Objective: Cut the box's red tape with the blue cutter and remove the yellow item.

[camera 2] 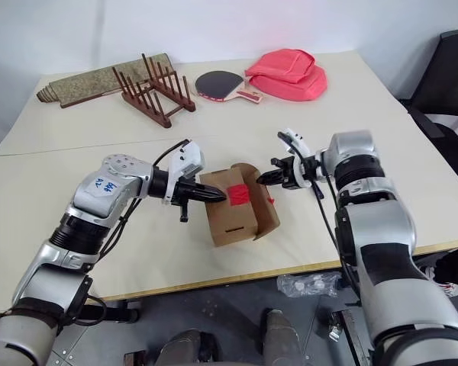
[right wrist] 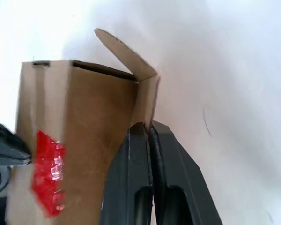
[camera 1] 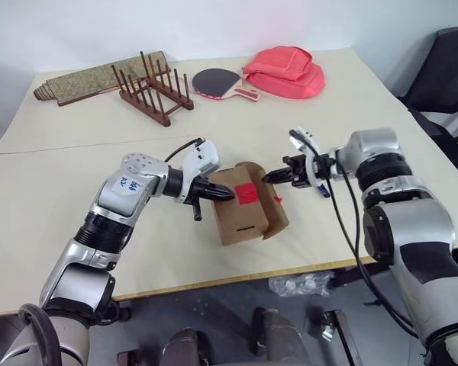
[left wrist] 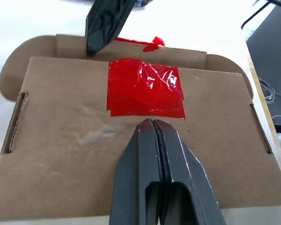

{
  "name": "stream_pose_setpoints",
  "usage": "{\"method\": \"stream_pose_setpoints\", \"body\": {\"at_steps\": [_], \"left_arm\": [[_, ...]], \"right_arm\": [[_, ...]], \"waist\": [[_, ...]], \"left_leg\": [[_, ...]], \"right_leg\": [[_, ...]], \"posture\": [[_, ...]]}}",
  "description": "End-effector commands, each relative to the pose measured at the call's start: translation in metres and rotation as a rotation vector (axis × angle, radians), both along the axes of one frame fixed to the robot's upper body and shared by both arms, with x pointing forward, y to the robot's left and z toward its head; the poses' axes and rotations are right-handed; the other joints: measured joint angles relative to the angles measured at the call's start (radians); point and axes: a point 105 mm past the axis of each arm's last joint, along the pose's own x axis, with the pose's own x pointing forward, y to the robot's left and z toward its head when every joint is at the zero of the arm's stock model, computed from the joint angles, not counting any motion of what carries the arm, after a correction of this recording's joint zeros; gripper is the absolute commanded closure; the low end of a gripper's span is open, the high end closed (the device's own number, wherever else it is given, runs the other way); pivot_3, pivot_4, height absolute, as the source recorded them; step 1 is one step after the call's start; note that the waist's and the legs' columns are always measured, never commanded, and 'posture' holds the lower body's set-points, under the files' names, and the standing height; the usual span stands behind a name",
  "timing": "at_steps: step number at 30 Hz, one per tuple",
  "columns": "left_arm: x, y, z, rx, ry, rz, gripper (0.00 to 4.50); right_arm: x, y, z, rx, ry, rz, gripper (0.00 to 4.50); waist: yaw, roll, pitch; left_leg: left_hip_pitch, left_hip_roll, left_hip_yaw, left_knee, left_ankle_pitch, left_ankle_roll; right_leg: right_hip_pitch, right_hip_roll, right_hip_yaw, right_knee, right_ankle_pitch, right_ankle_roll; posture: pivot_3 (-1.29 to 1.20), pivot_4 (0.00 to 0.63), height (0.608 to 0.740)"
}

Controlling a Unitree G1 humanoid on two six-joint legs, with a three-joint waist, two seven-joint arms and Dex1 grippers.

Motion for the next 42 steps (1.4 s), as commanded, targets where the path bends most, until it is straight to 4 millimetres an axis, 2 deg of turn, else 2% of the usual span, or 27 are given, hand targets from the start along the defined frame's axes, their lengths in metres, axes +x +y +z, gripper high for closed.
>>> {"method": "stream_pose_setpoints", "body": {"at_steps": [1, 7, 11, 14, 17, 21, 26, 29, 32, 42], "left_arm": [[0.007, 0.009, -0.014, 0.050, 0.004, 0.065, 4.50], [0.015, 0.007, -0.018, 0.061, -0.054, 0.089, 4.50], [0.016, 0.001, -0.019, 0.037, -0.042, 0.086, 4.50], [0.016, -0.001, -0.020, 0.033, -0.041, 0.083, 4.50], [0.017, -0.002, -0.019, 0.032, -0.043, 0.085, 4.50], [0.016, -0.002, -0.019, 0.033, -0.040, 0.078, 4.50], [0.012, -0.001, -0.019, 0.046, -0.038, 0.064, 4.50], [0.009, 0.003, -0.018, 0.059, -0.039, 0.062, 4.50], [0.007, 0.006, -0.017, 0.068, -0.039, 0.064, 4.50], [-0.001, 0.012, -0.017, 0.079, -0.030, 0.076, 4.50]], "right_arm": [[-0.012, 0.009, 0.057, 0.015, -0.079, 0.024, 4.43], [-0.034, 0.024, 0.095, -0.025, -0.194, 0.102, 4.43], [-0.043, 0.020, 0.077, -0.101, -0.233, 0.140, 4.43], [-0.026, 0.003, 0.062, -0.173, -0.399, 0.069, 4.43], [-0.010, -0.015, 0.036, -0.201, -0.365, -0.017, 4.43], [-0.002, -0.028, 0.008, -0.202, -0.248, -0.037, 3.54], [0.017, -0.035, -0.008, -0.145, -0.201, -0.101, 1.90], [0.014, -0.028, -0.016, -0.056, -0.115, -0.093, 0.90], [0.012, -0.018, -0.017, -0.001, -0.085, -0.052, 0.90], [-0.004, 0.008, -0.026, 0.015, -0.024, 0.147, 0.90]], "waist": [[0.001, 0.000, 0.000], [0.011, 0.000, 0.000], [0.026, -0.002, -0.001], [0.031, -0.004, -0.002], [0.032, -0.004, -0.002], [0.026, -0.004, -0.002], [0.020, -0.003, -0.002], [0.018, -0.003, -0.002], [0.016, -0.003, -0.002], [0.009, -0.003, -0.002]], "left_leg": [[0.000, 0.000, -0.001, 0.000, 0.000, 0.000], [0.002, 0.000, -0.003, 0.000, 0.000, 0.000], [0.002, 0.000, -0.002, 0.001, 0.000, 0.000], [0.001, 0.000, -0.001, 0.001, 0.000, 0.000], [0.001, 0.000, 0.002, 0.002, 0.000, 0.000], [0.001, 0.000, 0.003, 0.001, 0.000, 0.001], [0.001, 0.000, 0.003, 0.001, 0.001, 0.001], [0.001, 0.000, 0.003, 0.001, 0.001, 0.001], [0.001, 0.000, 0.003, 0.000, 0.001, 0.001], [0.001, 0.000, 0.002, -0.001, 0.001, 0.000]], "right_leg": [[0.000, 0.000, 0.000, 0.000, 0.000, 0.000], [0.000, 0.000, 0.002, 0.001, 0.000, -0.001], [0.000, 0.000, 0.002, 0.000, 0.000, -0.001], [0.001, 0.000, 0.002, 0.000, 0.001, -0.001], [0.000, 0.000, 0.002, 0.000, 0.001, -0.001], [0.000, 0.000, 0.002, 0.000, 0.001, -0.001], [0.000, 0.000, 0.002, 0.000, 0.001, -0.001], [0.000, 0.000, 0.002, 0.000, 0.001, -0.001], [0.000, 0.000, 0.002, 0.000, 0.001, -0.001], [0.000, 0.001, 0.002, 0.000, 0.001, -0.001]], "posture": [[0.00, 0.150, 0.740], [0.00, 0.150, 0.740], [0.00, 0.150, 0.740], [0.00, 0.150, 0.740], [0.00, 0.150, 0.740], [0.00, 0.150, 0.740], [0.00, 0.150, 0.740], [0.00, 0.150, 0.740], [0.00, 0.150, 0.740], [0.00, 0.150, 0.740]]}}
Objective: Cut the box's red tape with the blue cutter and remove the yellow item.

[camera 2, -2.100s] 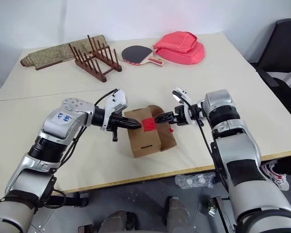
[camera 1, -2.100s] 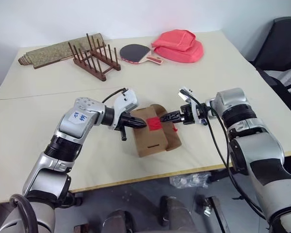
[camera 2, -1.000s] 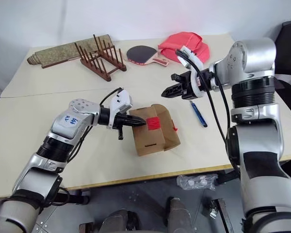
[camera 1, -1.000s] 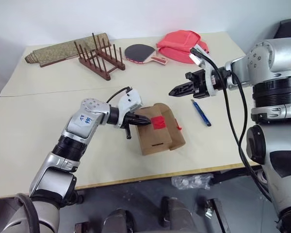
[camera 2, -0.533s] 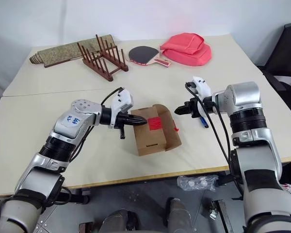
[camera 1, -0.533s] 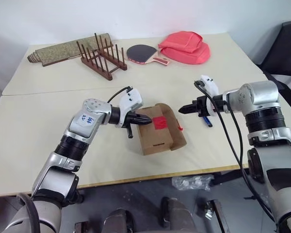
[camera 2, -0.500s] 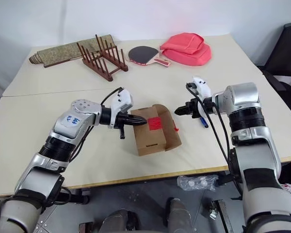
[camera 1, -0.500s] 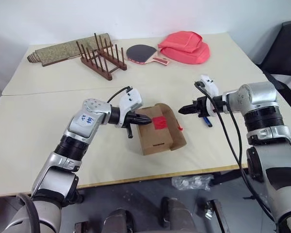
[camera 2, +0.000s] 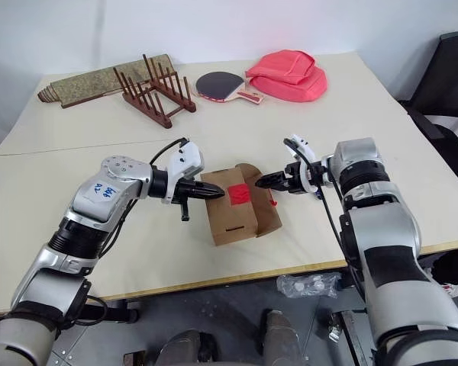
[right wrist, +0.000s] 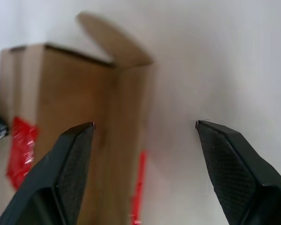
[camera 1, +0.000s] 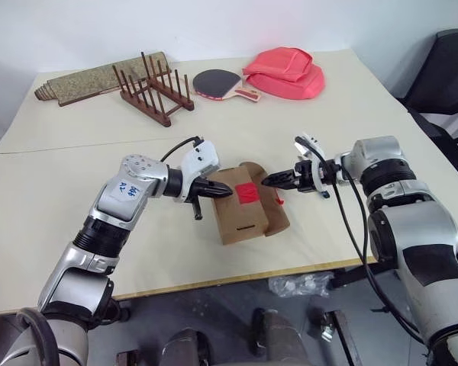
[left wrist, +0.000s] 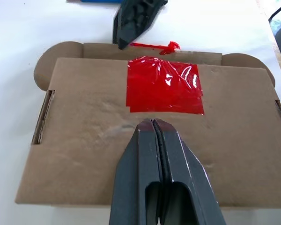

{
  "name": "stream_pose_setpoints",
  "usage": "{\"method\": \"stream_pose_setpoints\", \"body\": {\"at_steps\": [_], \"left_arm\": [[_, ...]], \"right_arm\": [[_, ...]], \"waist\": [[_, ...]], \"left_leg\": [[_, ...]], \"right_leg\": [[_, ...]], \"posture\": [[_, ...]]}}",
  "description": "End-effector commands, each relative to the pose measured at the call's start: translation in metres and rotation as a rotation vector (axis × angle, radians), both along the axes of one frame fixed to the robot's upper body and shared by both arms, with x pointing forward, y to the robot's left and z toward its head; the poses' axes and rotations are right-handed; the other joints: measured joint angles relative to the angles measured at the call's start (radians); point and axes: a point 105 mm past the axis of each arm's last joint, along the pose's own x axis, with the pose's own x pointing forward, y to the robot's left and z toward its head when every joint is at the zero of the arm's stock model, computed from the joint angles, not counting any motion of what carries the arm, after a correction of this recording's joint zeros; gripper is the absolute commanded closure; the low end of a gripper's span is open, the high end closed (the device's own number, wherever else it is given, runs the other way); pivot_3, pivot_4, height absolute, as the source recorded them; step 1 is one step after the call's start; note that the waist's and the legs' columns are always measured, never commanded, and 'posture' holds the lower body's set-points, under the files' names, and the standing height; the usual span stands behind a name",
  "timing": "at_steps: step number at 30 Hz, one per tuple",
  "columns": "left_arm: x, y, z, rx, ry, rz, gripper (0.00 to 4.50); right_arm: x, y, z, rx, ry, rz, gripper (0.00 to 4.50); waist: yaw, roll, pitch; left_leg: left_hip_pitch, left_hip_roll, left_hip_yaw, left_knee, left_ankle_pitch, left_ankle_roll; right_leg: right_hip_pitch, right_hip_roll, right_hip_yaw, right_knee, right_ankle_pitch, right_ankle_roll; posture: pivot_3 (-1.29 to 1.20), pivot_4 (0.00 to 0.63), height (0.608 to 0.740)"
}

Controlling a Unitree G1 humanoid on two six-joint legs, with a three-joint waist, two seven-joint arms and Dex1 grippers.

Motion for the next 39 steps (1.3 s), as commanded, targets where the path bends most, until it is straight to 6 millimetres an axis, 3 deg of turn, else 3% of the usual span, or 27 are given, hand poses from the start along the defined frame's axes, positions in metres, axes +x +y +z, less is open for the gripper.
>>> {"method": "stream_pose_setpoints", "body": {"at_steps": [1, 6, 8, 10, 15, 18, 29, 34, 39], "left_arm": [[-0.004, 0.008, -0.018, 0.046, 0.059, 0.026, 4.50], [-0.006, 0.004, -0.018, 0.044, 0.063, 0.018, 4.50], [-0.007, 0.003, -0.018, 0.044, 0.061, 0.014, 4.50], [-0.007, 0.003, -0.018, 0.044, 0.060, 0.012, 4.50], [-0.007, 0.002, -0.019, 0.044, 0.059, 0.009, 4.50], [-0.005, 0.003, -0.019, 0.043, 0.060, 0.010, 4.50], [0.001, 0.005, -0.022, 0.035, 0.050, 0.031, 4.50], [0.008, 0.006, -0.019, 0.007, 0.025, 0.056, 4.50], [0.015, 0.005, -0.015, -0.024, 0.002, 0.073, 4.50]], "right_arm": [[0.000, 0.008, 0.005, -0.004, -0.021, 0.047, 0.90], [0.009, 0.016, 0.000, -0.024, -0.069, 0.009, 0.90], [0.014, 0.015, 0.002, -0.034, -0.098, -0.027, 1.27], [0.015, 0.014, 0.005, -0.039, -0.106, -0.034, 1.76], [0.014, 0.012, 0.003, -0.066, -0.088, -0.034, 3.53], [0.016, 0.014, 0.012, -0.043, -0.096, -0.047, 4.47], [0.009, 0.021, 0.057, 0.003, -0.060, -0.067, 4.47], [-0.012, 0.027, 0.094, -0.041, -0.053, -0.070, 4.47], [-0.023, 0.035, 0.119, -0.049, -0.147, -0.028, 4.47]], "waist": [[-0.001, 0.000, 0.000], [-0.011, 0.000, 0.000], [-0.013, 0.000, 0.000], [-0.014, 0.000, 0.000], [-0.015, 0.000, 0.000], [-0.015, 0.000, 0.000], [-0.009, 0.001, 0.000], [0.005, 0.002, 0.001], [0.018, 0.002, 0.001]], "left_leg": [[0.000, 0.000, 0.000, 0.000, 0.000, 0.000], [0.001, 0.000, 0.000, 0.000, 0.000, 0.000], [0.001, 0.000, 0.000, 0.000, 0.000, -0.001], [0.001, 0.000, -0.001, 0.000, 0.001, -0.001], [0.001, 0.000, -0.001, 0.000, 0.001, -0.001], [0.001, 0.000, -0.001, 0.000, 0.001, -0.001], [0.000, 0.000, -0.002, 0.000, 0.001, -0.001], [-0.001, 0.000, -0.003, 0.000, 0.001, 0.000], [-0.001, 0.000, -0.005, 0.000, 0.001, 0.000]], "right_leg": [[0.000, 0.000, 0.000, 0.000, 0.000, 0.000], [0.001, 0.000, 0.000, 0.000, 0.000, 0.000], [0.001, 0.000, 0.000, 0.000, 0.000, 0.000], [0.001, 0.000, 0.000, 0.001, 0.000, 0.000], [0.000, 0.000, 0.000, 0.001, 0.000, 0.000], [0.001, 0.000, 0.000, 0.001, 0.000, 0.000], [0.000, 0.000, 0.001, 0.001, 0.000, 0.000], [-0.001, -0.001, 0.002, 0.001, 0.000, 0.000], [-0.001, -0.001, 0.001, 0.001, 0.000, 0.000]], "posture": [[0.00, 0.150, 0.740], [0.00, 0.150, 0.740], [0.00, 0.150, 0.740], [0.00, 0.150, 0.740], [0.00, 0.150, 0.740], [0.00, 0.150, 0.740], [0.00, 0.150, 0.740], [0.00, 0.150, 0.740], [0.00, 0.150, 0.740]]}}
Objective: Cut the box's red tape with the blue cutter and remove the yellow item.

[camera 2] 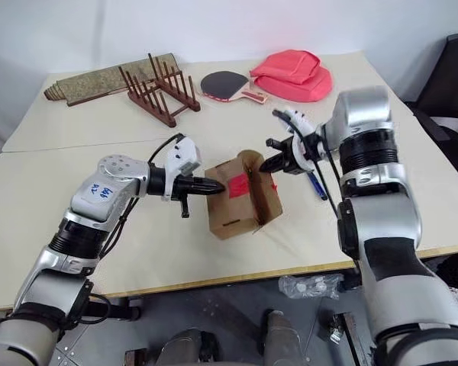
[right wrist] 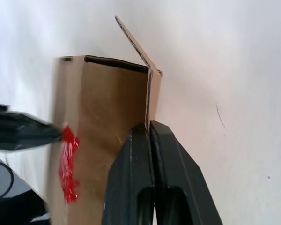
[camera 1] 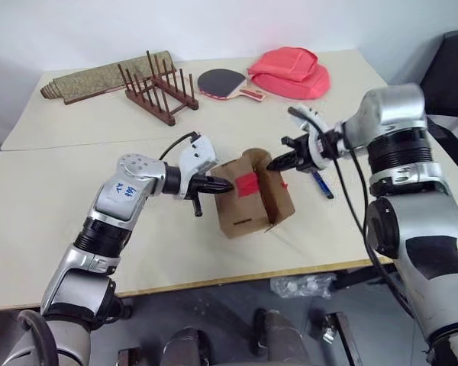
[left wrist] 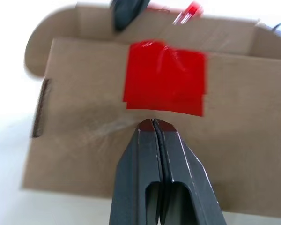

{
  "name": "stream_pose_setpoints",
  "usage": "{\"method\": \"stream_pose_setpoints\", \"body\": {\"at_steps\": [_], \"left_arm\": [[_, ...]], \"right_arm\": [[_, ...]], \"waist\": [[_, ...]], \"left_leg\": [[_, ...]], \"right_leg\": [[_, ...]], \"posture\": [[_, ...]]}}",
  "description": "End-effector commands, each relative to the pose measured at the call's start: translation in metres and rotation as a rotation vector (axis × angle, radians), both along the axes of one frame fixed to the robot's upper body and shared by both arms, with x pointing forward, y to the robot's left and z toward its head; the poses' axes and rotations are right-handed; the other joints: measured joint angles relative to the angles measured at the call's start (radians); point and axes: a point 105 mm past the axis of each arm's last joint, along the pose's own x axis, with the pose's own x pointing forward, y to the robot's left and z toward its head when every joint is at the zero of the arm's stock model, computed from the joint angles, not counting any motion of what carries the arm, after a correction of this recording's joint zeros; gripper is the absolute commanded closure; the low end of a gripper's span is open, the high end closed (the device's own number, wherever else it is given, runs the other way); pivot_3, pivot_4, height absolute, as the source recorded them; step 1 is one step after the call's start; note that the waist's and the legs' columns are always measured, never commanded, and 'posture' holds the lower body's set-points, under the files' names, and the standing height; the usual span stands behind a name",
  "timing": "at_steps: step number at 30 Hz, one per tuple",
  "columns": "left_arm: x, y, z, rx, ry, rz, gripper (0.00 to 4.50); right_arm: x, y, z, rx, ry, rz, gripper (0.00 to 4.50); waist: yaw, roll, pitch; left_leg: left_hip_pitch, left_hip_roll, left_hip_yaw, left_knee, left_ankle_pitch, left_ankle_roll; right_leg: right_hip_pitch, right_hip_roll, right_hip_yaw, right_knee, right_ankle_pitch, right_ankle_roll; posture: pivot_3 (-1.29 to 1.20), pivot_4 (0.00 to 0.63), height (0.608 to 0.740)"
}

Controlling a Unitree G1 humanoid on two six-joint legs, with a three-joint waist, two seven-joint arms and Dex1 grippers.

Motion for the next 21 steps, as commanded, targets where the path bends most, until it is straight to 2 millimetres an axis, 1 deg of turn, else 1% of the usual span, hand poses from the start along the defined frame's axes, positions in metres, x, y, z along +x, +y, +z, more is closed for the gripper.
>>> {"method": "stream_pose_setpoints", "body": {"at_steps": [1, 6, 9, 12, 15, 17, 19, 21], "left_arm": [[0.007, 0.002, -0.021, 0.036, 0.044, 0.055, 4.50], [0.012, -0.001, -0.021, 0.016, 0.028, 0.063, 4.50], [0.017, -0.003, -0.020, -0.008, 0.018, 0.082, 4.50], [0.019, -0.002, -0.022, -0.019, 0.023, 0.099, 4.50], [0.019, 0.001, -0.024, -0.027, 0.038, 0.101, 4.50], [0.018, 0.006, -0.020, -0.040, 0.054, 0.099, 4.50], [0.016, 0.015, -0.008, -0.068, 0.080, 0.090, 4.50], [0.007, 0.022, 0.009, -0.108, 0.124, 0.047, 4.50]], "right_arm": [[-0.012, 0.024, 0.047, 0.089, -0.136, 0.123, 4.47], [-0.018, 0.024, 0.056, 0.074, -0.155, 0.128, 4.47], [-0.020, 0.026, 0.062, 0.070, -0.154, 0.108, 4.47], [-0.021, 0.024, 0.065, 0.057, -0.156, 0.074, 4.47], [-0.021, 0.023, 0.059, 0.074, -0.131, 0.044, 4.47], [-0.020, 0.020, 0.047, 0.057, -0.113, 0.017, 4.47], [-0.019, 0.017, 0.032, 0.033, -0.092, -0.016, 4.47], [-0.017, 0.015, 0.022, 0.018, -0.084, -0.045, 4.47]], "waist": [[0.005, 0.000, 0.000], [0.020, 0.000, 0.000], [0.020, -0.001, 0.000], [0.020, -0.001, 0.001], [0.019, -0.001, 0.001], [0.019, -0.001, 0.001], [0.019, -0.002, 0.001], [0.015, -0.001, 0.001]], "left_leg": [[0.000, 0.000, 0.000, 0.000, 0.000, 0.000], [0.000, 0.000, 0.001, 0.000, 0.000, 0.000], [-0.001, -0.001, 0.002, 0.000, 0.000, 0.000], [-0.003, 0.000, 0.002, -0.002, 0.000, 0.000], [-0.002, 0.000, 0.002, -0.005, 0.000, 0.000], [-0.002, 0.000, 0.002, -0.006, 0.000, 0.000], [-0.002, 0.000, 0.002, -0.006, 0.000, 0.000], [-0.002, 0.000, 0.002, -0.006, 0.000, 0.000]], "right_leg": [[0.000, 0.000, 0.000, 0.000, 0.000, 0.000], [0.000, 0.000, 0.000, 0.000, 0.000, 0.000], [0.000, 0.000, -0.001, -0.001, 0.000, 0.000], [0.000, 0.000, -0.003, -0.003, 0.000, 0.000], [0.000, 0.000, -0.004, -0.004, 0.000, 0.000], [0.000, 0.000, -0.005, -0.004, 0.000, 0.000], [0.000, 0.000, -0.005, -0.005, 0.000, 0.000], [0.000, 0.001, -0.005, -0.005, 0.000, 0.000]], "posture": [[0.00, 0.150, 0.740], [0.00, 0.150, 0.740], [0.00, 0.150, 0.740], [0.00, 0.150, 0.740], [0.00, 0.150, 0.740], [0.00, 0.150, 0.740], [0.00, 0.150, 0.740], [0.00, 0.150, 0.740]]}}
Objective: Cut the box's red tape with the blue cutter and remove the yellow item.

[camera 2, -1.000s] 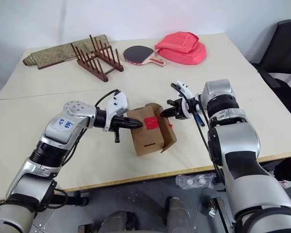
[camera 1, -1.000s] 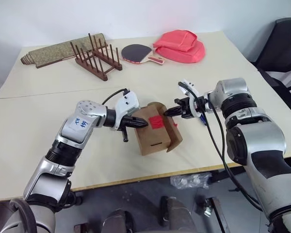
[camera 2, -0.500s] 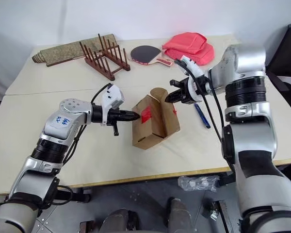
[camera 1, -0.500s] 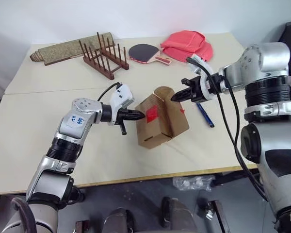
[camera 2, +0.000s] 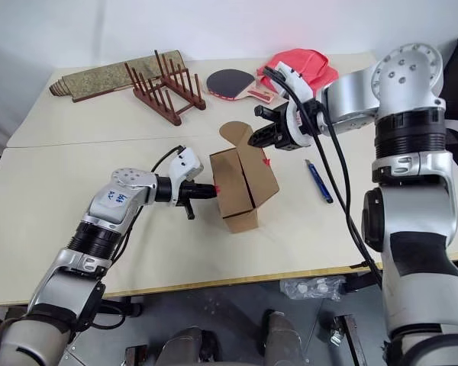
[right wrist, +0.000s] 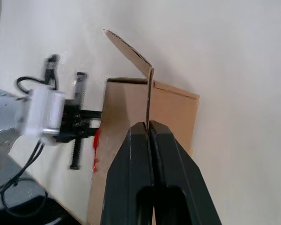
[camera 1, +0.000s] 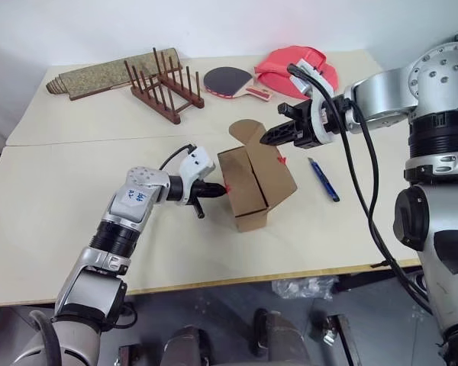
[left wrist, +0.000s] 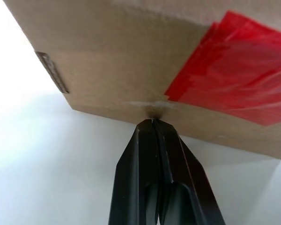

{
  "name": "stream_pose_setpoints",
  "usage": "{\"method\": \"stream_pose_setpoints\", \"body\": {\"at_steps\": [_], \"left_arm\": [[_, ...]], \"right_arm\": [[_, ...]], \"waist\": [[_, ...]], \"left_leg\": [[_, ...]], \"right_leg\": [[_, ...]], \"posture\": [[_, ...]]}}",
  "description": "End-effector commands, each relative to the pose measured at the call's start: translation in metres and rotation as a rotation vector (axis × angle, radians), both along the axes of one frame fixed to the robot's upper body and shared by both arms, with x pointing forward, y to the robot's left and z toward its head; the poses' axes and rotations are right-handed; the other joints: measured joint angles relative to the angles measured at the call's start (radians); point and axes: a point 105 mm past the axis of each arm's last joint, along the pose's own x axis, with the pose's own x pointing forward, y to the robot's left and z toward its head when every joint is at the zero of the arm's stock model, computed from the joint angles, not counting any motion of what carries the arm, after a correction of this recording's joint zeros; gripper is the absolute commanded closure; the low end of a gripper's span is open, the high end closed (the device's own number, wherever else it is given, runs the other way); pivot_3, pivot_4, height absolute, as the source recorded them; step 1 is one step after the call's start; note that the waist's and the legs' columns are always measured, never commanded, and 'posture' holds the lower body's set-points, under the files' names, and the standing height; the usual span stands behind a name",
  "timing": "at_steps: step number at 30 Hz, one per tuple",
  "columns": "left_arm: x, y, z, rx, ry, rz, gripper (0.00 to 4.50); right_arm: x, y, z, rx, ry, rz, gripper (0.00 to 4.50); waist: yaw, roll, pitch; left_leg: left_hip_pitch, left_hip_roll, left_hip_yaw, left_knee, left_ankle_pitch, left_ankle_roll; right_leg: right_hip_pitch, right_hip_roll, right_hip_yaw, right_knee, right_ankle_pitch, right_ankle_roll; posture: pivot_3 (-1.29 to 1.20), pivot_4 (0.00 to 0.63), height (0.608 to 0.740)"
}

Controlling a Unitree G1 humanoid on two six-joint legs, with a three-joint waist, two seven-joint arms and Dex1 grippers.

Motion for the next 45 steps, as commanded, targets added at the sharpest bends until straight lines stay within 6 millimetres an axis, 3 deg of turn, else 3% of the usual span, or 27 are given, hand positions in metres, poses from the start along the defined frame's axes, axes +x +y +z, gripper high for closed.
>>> {"method": "stream_pose_setpoints", "body": {"at_steps": [1, 4, 6, 8, 11, 15, 19, 27, 36, 45], "left_arm": [[-0.013, 0.009, 0.046, -0.101, -0.001, -0.080, 4.50], [-0.022, 0.015, 0.066, -0.135, 0.012, -0.114, 4.50], [-0.026, 0.017, 0.092, -0.211, -0.017, -0.126, 4.50], [-0.032, 0.011, 0.116, -0.282, -0.050, -0.163, 4.50], [-0.034, -0.009, 0.124, -0.294, -0.071, -0.209, 4.50], [-0.022, -0.025, 0.077, -0.117, -0.057, -0.194, 4.50], [-0.010, -0.023, 0.058, -0.020, -0.073, -0.175, 4.50], [-0.001, 0.003, 0.035, 0.191, -0.086, -0.168, 4.50], [-0.010, 0.034, 0.008, 0.336, -0.027, -0.175, 4.50], [-0.013, 0.037, -0.002, 0.319, -0.014, -0.125, 4.50]], "right_arm": [[-0.002, 0.002, -0.009, -0.030, -0.008, -0.014, 4.47], [-0.003, 0.005, -0.012, -0.035, -0.013, -0.028, 4.47], [-0.003, 0.008, -0.013, -0.049, -0.022, -0.034, 4.47], [-0.003, 0.009, -0.014, -0.064, -0.033, -0.034, 4.47], [-0.004, 0.012, -0.014, -0.062, -0.032, -0.032, 4.47], [-0.005, 0.013, -0.012, -0.054, -0.040, -0.033, 4.47], [-0.005, 0.012, -0.010, -0.052, -0.047, -0.039, 4.47], [-0.005, 0.008, -0.008, -0.054, -0.057, -0.047, 4.47], [-0.009, 0.007, 0.000, -0.048, -0.067, -0.024, 4.47], [-0.001, -0.020, -0.033, -0.106, 0.028, -0.121, 4.47]], "waist": [[-0.008, 0.000, 0.000], [-0.019, 0.000, 0.000], [-0.022, 0.000, 0.000], [-0.024, 0.000, 0.000], [-0.023, 0.000, 0.000], [-0.025, 0.000, 0.000], [-0.028, 0.000, 0.000], [-0.027, 0.000, 0.000], [-0.031, 0.001, -0.002], [-0.030, -0.002, -0.010]], "left_leg": [[0.000, 0.000, 0.001, 0.000, 0.000, 0.000], [0.001, 0.001, 0.000, -0.001, 0.000, 0.000], [0.001, 0.001, 0.000, 0.000, 0.000, 0.000], [0.001, 0.001, 0.000, 0.000, 0.000, 0.000], [0.002, 0.000, 0.000, 0.000, 0.000, 0.000], [0.003, 0.000, 0.001, 0.000, 0.000, -0.001], [0.002, 0.001, 0.002, -0.001, 0.000, -0.001], [0.003, 0.001, 0.002, 0.000, 0.000, -0.001], [0.007, 0.001, 0.001, -0.001, 0.000, -0.001], [0.014, 0.001, 0.004, -0.003, 0.000, 0.000]], "right_leg": [[0.000, 0.000, 0.000, 0.000, 0.000, 0.000], [0.000, 0.001, 0.000, 0.000, 0.000, 0.000], [0.000, 0.000, 0.001, 0.000, 0.000, 0.000], [0.000, 0.001, 0.002, 0.000, 0.000, 0.000], [0.000, 0.001, 0.002, 0.000, 0.000, 0.000], [0.001, 0.001, 0.003, 0.000, 0.000, 0.000], [0.000, 0.002, 0.004, 0.000, 0.000, 0.000], [0.000, 0.002, 0.004, 0.000, 0.000, 0.000], [0.001, 0.002, 0.009, 0.002, 0.000, 0.000], [0.003, 0.002, 0.014, 0.002, 0.000, -0.001]], "posture": [[0.00, 0.150, 0.740], [0.00, 0.150, 0.740], [0.00, 0.150, 0.740], [0.00, 0.150, 0.740], [0.00, 0.150, 0.740], [0.00, 0.150, 0.740], [0.00, 0.150, 0.740], [0.00, 0.150, 0.740], [0.00, 0.150, 0.740], [0.00, 0.150, 0.740]]}}
